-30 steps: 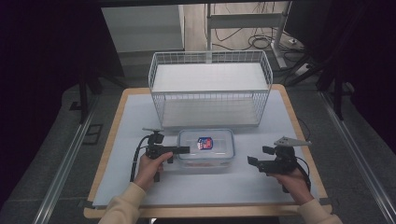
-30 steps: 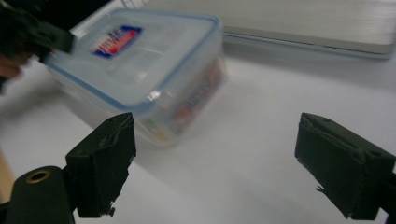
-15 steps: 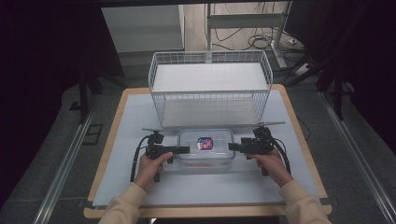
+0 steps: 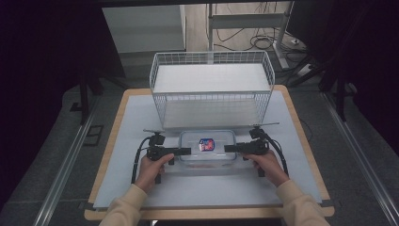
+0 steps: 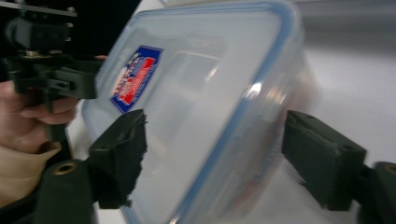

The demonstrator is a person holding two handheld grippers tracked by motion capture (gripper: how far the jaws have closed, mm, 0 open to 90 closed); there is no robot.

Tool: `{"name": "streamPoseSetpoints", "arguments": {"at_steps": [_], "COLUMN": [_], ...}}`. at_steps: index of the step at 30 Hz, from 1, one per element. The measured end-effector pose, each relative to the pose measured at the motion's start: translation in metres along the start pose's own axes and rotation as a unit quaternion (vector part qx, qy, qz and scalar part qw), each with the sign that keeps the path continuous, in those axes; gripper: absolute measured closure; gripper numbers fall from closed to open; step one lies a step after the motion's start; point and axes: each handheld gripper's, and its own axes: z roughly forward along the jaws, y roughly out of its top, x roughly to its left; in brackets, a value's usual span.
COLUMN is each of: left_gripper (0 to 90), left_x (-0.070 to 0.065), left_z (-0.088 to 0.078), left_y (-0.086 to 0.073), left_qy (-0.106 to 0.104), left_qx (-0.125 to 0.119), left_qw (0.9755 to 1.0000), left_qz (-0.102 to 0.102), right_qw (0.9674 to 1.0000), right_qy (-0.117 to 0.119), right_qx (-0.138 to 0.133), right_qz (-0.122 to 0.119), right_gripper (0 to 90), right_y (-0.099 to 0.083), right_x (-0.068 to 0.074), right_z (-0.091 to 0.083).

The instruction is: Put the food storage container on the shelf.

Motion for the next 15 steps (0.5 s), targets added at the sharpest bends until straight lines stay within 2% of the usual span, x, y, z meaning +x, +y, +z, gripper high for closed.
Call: {"name": "streamPoseSetpoints", "arguments": {"at_steps": [2,9,15], "left_gripper": [26.0,28.0,30.4], "left_x": [0.000,-0.001,-0.008], "left_z": [0.000,-0.002,-0.005], "left_y": [0.000,-0.002,-0.006], "left_qy": [0.000,0.000,0.010], "left_qx": [0.000,-0.006,-0.015], "left_qw": [1.0000,1.0000,0.9998], "left_qz": [0.000,0.000,0.012], "right_qw": [1.0000,0.9999,0.9997], "right_qy": [-0.003,-0.002,0.003], "right_qx": [-0.002,-0.010,-0.024], "right_qz": [-0.003,-0.003,-0.008], "right_gripper": [23.0,32.5,38.4], "right_y": [0.000,0.000,-0.004], "right_x": [0.001,0.001,0.003], "right_z": [0.001,-0.005,-0.011]}}
